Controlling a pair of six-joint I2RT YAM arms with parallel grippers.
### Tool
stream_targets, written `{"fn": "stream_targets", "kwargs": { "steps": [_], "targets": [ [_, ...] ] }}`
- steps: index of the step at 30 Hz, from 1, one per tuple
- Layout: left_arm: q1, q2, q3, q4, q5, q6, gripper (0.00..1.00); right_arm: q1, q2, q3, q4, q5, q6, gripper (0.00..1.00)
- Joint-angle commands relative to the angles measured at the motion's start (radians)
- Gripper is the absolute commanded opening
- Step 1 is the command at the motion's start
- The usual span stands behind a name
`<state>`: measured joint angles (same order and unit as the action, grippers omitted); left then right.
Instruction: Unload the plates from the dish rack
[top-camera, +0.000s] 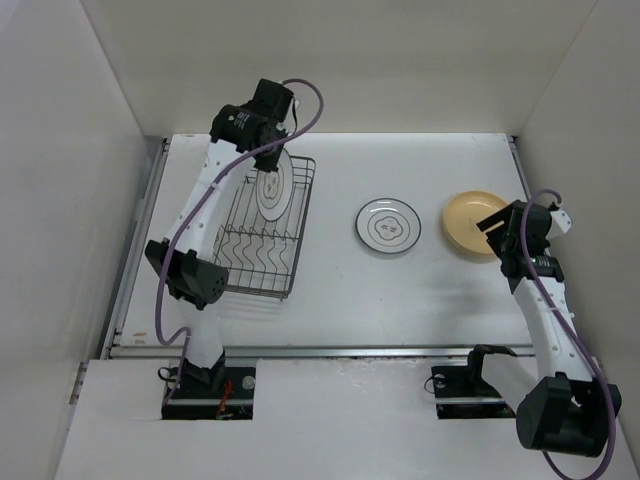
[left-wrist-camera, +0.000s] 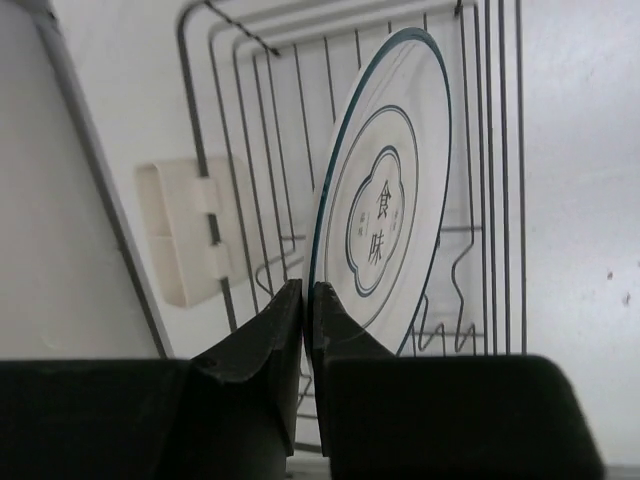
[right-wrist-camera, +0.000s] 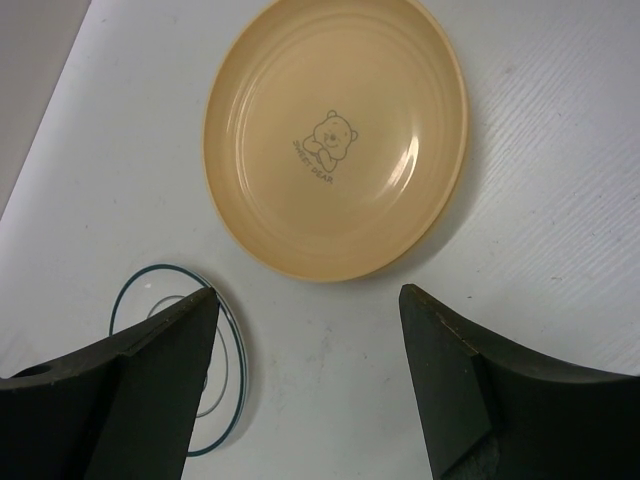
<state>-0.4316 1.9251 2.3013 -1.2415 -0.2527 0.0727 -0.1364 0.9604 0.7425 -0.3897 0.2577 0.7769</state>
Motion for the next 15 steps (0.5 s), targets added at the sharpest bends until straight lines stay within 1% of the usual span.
{"fn": "stream_targets", "kwargs": {
  "steps": [1,3,4,5,7,8,11,12,14,15],
  "targets": [
    [-0.074,-0.069,0.04,0.18,-0.23,0.045,0.0,0.006,-0.008,0.02,0.008,0.02,-0.016,0.78],
    [-0.084,-0.069,0.029,0.264,-0.154,0.045,0.0,0.006,0.001,0.02,0.008,0.02,-0.016,0.78],
    [-0.084,-0.069,0.029,0.28,-0.098,0.023,0.0,0.006,0.001,0.02,0.008,0.02,-0.016,0.78],
    [-0.084,-0.043,0.029,0.293,0.058,-0.011,0.0,0.006,0.001,0.02,0.008,0.02,-0.016,0.78],
    [-0.084,-0.015,0.029,0.33,0.235,-0.039,0.0,0.006,0.012,0.02,0.008,0.02,-0.016,0.78],
    [-0.084,0.027,0.039,0.339,0.412,-0.048,0.0,0.006,0.012,0.02,0.008,0.02,-0.016,0.78],
    [-0.084,0.104,0.052,0.379,0.649,-0.097,0.0,0.006,0.021,0.02,0.008,0.02,-0.025,0.78],
    [-0.084,0.156,0.052,0.396,0.758,-0.118,0.0,0.006,0.021,0.02,0.008,0.02,-0.025,0.78],
    [-0.084,0.211,0.072,0.457,0.825,-0.198,0.0,0.006,0.021,0.02,0.008,0.02,-0.034,0.78],
    [-0.084,0.274,0.085,0.47,0.858,-0.226,0.0,0.006,0.03,0.02,0.008,0.02,-0.034,0.78]
  ]
}}
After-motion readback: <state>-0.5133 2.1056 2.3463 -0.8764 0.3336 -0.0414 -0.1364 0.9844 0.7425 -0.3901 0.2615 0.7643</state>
